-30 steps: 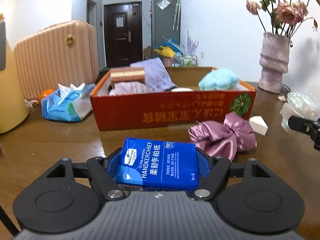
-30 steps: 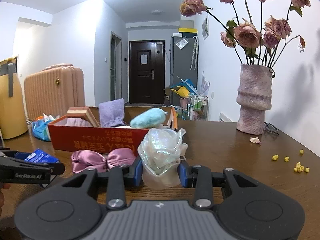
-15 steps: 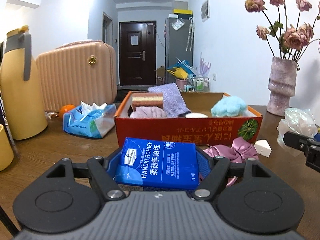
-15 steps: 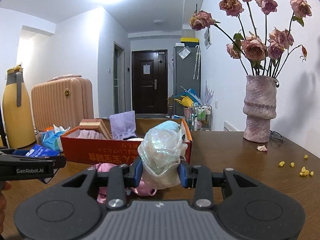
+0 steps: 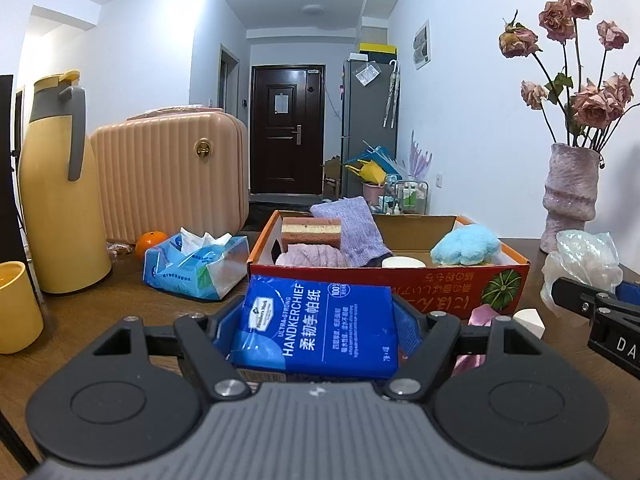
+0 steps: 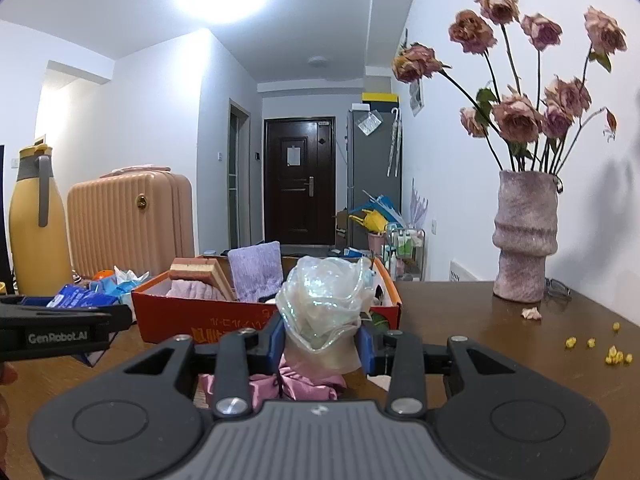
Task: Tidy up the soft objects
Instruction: 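Carry the tissue pack and plastic bag in both grippers toward the box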
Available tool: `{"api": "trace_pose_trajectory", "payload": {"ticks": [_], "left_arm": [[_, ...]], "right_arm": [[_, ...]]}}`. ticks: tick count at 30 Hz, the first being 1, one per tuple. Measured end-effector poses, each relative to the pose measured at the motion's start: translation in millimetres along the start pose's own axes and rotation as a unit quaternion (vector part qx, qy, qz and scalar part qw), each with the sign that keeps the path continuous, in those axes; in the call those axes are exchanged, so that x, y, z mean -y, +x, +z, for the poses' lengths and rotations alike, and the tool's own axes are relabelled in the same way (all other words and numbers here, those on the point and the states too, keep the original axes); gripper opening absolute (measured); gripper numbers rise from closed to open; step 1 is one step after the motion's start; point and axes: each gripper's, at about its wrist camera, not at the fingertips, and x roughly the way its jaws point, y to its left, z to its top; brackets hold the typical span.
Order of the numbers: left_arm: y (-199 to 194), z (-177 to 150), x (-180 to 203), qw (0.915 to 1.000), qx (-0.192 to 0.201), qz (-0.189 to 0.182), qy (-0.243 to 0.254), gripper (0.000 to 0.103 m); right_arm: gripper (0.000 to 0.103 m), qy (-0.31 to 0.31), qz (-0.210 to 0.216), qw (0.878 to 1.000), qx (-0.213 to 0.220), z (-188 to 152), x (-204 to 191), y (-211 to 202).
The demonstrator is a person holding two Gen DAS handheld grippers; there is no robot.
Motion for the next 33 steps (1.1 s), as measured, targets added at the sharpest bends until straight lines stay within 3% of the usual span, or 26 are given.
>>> {"api": "trace_pose_trajectory", "payload": {"ticks": [13,33], "left_arm": [[25,18,6,0.9997,0.015,0.005,-0.021,0.076],[92,45,28,0.9987,0.033,0.0,-0.039,0.076]], "right_arm": [[0.037,-0.014,-0.001,1.0,0.013,8,-4,22],[0.037,-0.015,-0.004,1.0,0.014,22,0,95]]}}
